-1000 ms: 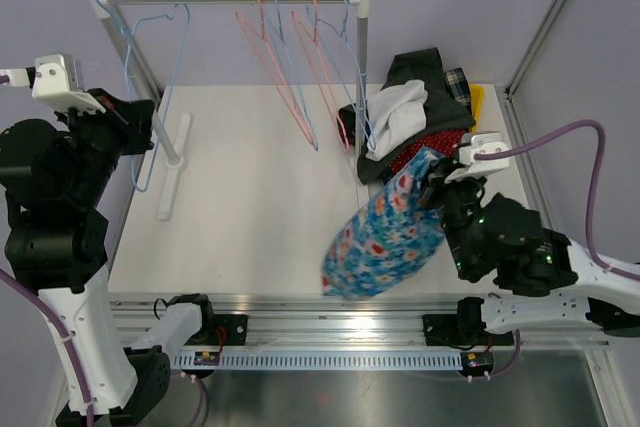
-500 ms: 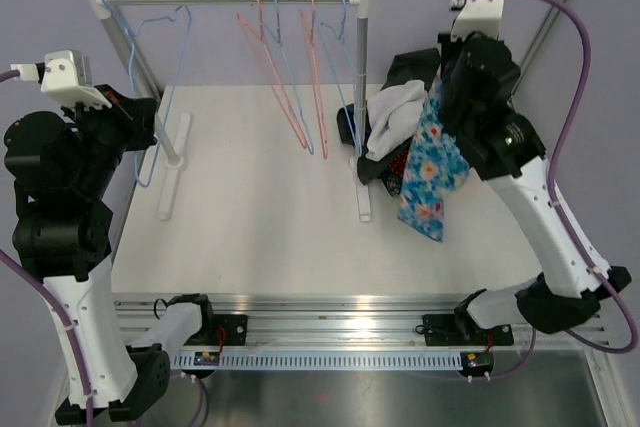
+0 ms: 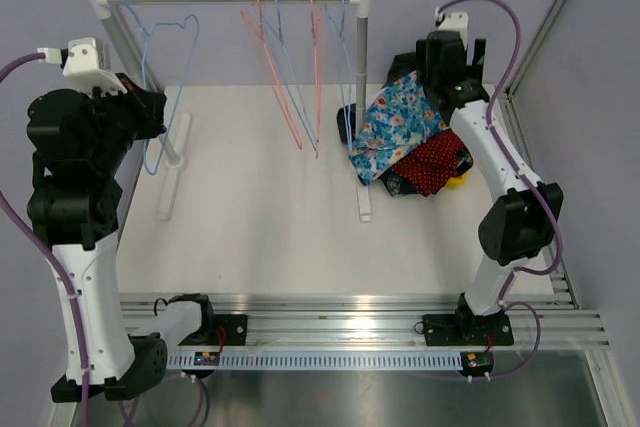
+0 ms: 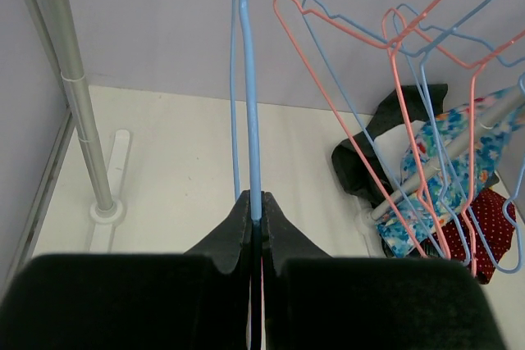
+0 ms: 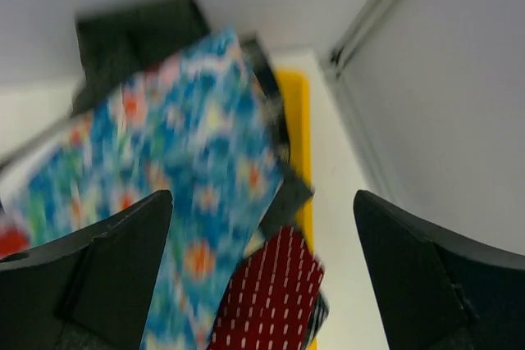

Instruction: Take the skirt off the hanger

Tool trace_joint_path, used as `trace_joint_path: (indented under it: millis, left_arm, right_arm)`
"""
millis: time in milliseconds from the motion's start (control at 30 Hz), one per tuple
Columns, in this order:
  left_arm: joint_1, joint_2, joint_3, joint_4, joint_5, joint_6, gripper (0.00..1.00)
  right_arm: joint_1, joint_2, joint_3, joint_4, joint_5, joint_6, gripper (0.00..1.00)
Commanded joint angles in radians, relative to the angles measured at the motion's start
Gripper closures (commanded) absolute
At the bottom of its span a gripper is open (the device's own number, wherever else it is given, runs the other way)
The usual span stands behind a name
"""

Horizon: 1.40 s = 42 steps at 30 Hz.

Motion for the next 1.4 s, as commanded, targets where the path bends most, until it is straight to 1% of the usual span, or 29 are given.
trace_joint_path:
  millis: [0,67,100,133,200,233,300,333,400,433,567,700,733,800,833,900,933,967,1033,1067,1100,1133,1167,1200,1233,1267,1300,1333,1367]
  left_arm:
    - [-0.006,0.044,0.023,0.101,0.012,-0.010,1.00]
    - [-0.010,0.065,0.031,0.124,0.028,-0.027,1.00]
    - [-0.016,0.094,0.048,0.131,0.028,-0.030,1.00]
    - [-0.024,0.111,0.057,0.134,0.023,-0.033,1.00]
    - [-0.065,0.160,0.077,0.140,0.008,-0.037,1.00]
    - [-0.088,0.179,0.091,0.141,-0.036,-0.034,1.00]
    - [-0.170,0.205,0.105,0.144,-0.087,-0.022,1.00]
    - [-0.214,0.229,0.109,0.149,-0.124,-0.022,1.00]
    - [-0.254,0.251,0.109,0.164,-0.139,-0.022,1.00]
    - [-0.282,0.267,0.106,0.167,-0.182,-0.028,1.00]
    - [-0.306,0.307,0.102,0.172,-0.207,-0.048,1.00]
    - [-0.323,0.289,0.050,0.177,-0.230,-0.056,1.00]
    - [-0.326,0.282,0.042,0.177,-0.236,-0.056,0.97]
    - [-0.328,0.259,0.028,0.160,-0.241,-0.053,0.85]
    - [-0.329,0.249,0.028,0.154,-0.241,-0.048,0.70]
    - [-0.331,0.220,0.030,0.128,-0.247,-0.041,0.54]
    - [-0.332,0.205,0.028,0.111,-0.254,-0.033,0.42]
    - [-0.333,0.191,0.028,0.102,-0.261,-0.030,0.37]
    - [-0.333,0.139,0.013,0.070,-0.280,-0.022,0.30]
    - [-0.333,0.118,-0.002,0.063,-0.288,-0.022,0.19]
    - [-0.333,0.055,-0.027,0.057,-0.303,-0.022,0.15]
    - [-0.333,0.020,-0.091,0.060,-0.308,-0.025,0.13]
    - [-0.333,-0.025,-0.140,0.066,-0.316,-0.030,0.09]
    - [-0.333,-0.068,-0.186,0.071,-0.317,-0.033,0.07]
    - [-0.333,-0.155,-0.288,0.083,-0.319,-0.039,0.07]
    - [-0.333,-0.200,-0.338,0.088,-0.323,-0.045,0.01]
    - [-0.333,-0.240,-0.386,0.092,-0.325,-0.050,0.01]
    - [-0.333,-0.327,-0.491,0.100,-0.328,-0.057,0.01]
    - [-0.333,-0.364,-0.534,0.103,-0.333,-0.065,0.01]
  right_arm:
    - [0.004,-0.130,-0.254,-0.011,-0.111,0.239,0.00]
    - [0.005,-0.224,-0.385,0.035,-0.176,0.285,0.01]
    - [0.005,-0.254,-0.494,0.048,-0.186,0.317,0.01]
    - [0.005,-0.283,-0.539,0.054,-0.193,0.333,0.00]
    - [0.005,-0.361,-0.646,0.049,-0.202,0.378,0.01]
    - [0.005,-0.390,-0.674,0.042,-0.223,0.389,0.00]
    - [0.005,-0.473,-0.751,0.040,-0.249,0.417,0.00]
    - [0.005,-0.528,-0.771,0.042,-0.284,0.423,0.01]
    - [0.005,-0.576,-0.815,0.035,-0.323,0.449,0.00]
    - [0.005,-0.614,-0.826,0.026,-0.341,0.455,0.01]
    - [0.007,-0.673,-0.851,-0.009,-0.395,0.481,0.01]
    - [0.005,-0.713,-0.869,-0.038,-0.407,0.486,0.01]
    - [0.007,-0.722,-0.871,-0.049,-0.407,0.485,0.01]
    - [0.005,-0.743,-0.874,-0.061,-0.416,0.489,0.01]
    - [0.005,-0.762,-0.875,-0.067,-0.423,0.489,0.01]
    - [0.007,-0.782,-0.875,-0.078,-0.459,0.495,0.01]
    - [0.005,-0.798,-0.872,-0.093,-0.476,0.498,0.01]
    - [0.007,-0.808,-0.869,-0.100,-0.499,0.497,0.01]
    - [0.005,-0.850,-0.860,-0.119,-0.559,0.500,0.01]
    - [0.005,-0.866,-0.854,-0.124,-0.582,0.503,0.01]
    - [0.005,-0.884,-0.854,-0.127,-0.629,0.498,0.00]
    - [0.005,-0.932,-0.852,-0.133,-0.654,0.497,0.01]
    - [0.005,-0.955,-0.857,-0.136,-0.671,0.498,0.01]
    - [0.005,-0.984,-0.860,-0.141,-0.720,0.498,0.01]
    - [0.005,-1.042,-0.863,-0.147,-0.735,0.498,0.01]
    - [0.005,-1.073,-0.871,-0.152,-0.746,0.501,0.01]
    - [0.005,-1.104,-0.877,-0.159,-0.754,0.505,0.01]
    - [0.005,-1.166,-0.880,-0.179,-0.756,0.509,0.00]
    - [0.007,-1.197,-0.889,-0.190,-0.757,0.512,0.01]
